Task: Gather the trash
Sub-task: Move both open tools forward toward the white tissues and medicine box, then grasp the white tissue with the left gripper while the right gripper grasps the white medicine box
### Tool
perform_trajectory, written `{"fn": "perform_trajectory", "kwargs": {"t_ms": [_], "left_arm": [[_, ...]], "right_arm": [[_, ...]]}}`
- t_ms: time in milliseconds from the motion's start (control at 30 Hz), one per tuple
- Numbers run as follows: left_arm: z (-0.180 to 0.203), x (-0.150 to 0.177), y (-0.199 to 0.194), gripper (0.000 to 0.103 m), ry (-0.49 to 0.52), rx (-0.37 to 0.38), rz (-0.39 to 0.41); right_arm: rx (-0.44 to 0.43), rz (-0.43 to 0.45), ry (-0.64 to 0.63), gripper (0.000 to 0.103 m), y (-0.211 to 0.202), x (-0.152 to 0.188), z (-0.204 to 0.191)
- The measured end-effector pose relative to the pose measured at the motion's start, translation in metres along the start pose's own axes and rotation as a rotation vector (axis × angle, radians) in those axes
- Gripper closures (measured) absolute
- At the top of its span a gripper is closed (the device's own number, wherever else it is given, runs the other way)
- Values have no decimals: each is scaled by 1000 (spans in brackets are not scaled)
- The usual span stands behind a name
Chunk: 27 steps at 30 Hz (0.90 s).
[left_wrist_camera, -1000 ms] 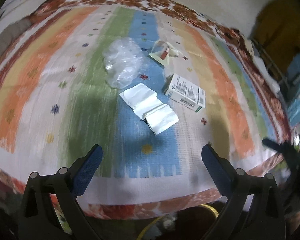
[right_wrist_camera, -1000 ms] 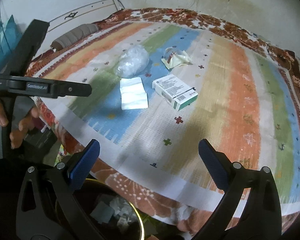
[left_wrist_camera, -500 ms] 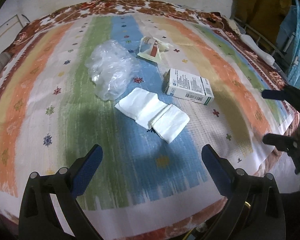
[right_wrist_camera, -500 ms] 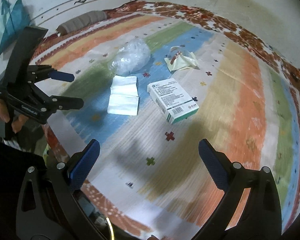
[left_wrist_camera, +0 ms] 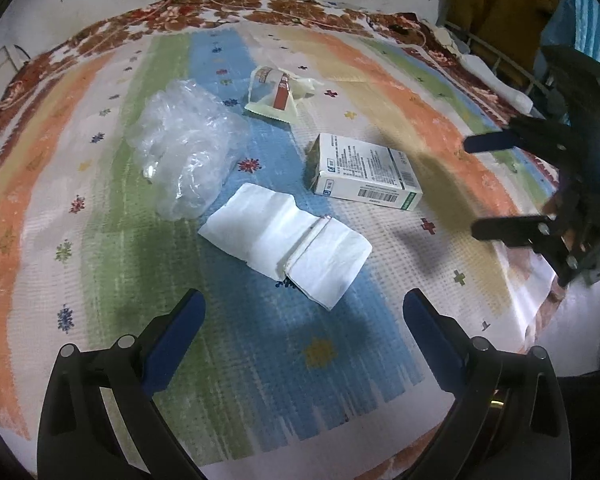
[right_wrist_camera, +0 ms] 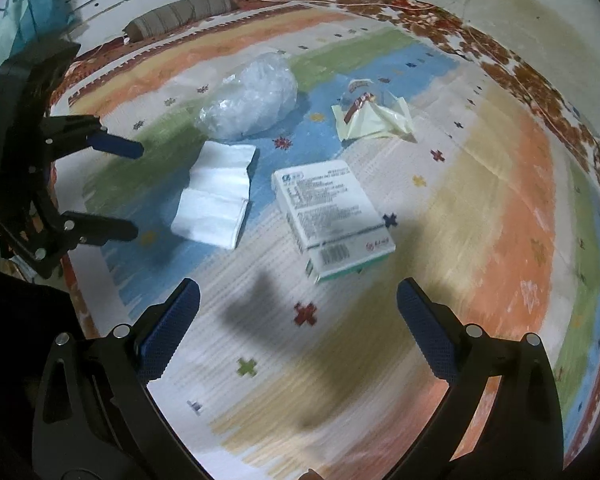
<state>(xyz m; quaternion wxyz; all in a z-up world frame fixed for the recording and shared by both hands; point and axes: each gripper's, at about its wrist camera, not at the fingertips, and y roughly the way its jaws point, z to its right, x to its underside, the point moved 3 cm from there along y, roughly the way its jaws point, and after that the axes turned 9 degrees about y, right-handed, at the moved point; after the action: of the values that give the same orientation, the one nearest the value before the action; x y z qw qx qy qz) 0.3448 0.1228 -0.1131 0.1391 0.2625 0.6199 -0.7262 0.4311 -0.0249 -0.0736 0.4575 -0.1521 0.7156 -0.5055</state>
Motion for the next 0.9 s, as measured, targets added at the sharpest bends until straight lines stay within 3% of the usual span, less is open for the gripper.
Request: {"fn": "perform_trajectory", "kwargs": {"t_ms": [300, 600, 767, 900], "left_arm": [[-2, -4, 15, 6, 48, -9, -18], [-13, -20, 35, 6, 41, 51, -2], [-9, -23, 44, 6, 81, 65, 2], [-9, -22, 51, 7, 99, 62, -5]], "right_arm": [[-5, -73, -61, 9, 38, -18, 5], [-91, -95, 36, 9, 62, -39, 23], [-104, -145, -7, 9, 78, -40, 21], [-107, -130, 3, 9, 86, -41, 24]]}}
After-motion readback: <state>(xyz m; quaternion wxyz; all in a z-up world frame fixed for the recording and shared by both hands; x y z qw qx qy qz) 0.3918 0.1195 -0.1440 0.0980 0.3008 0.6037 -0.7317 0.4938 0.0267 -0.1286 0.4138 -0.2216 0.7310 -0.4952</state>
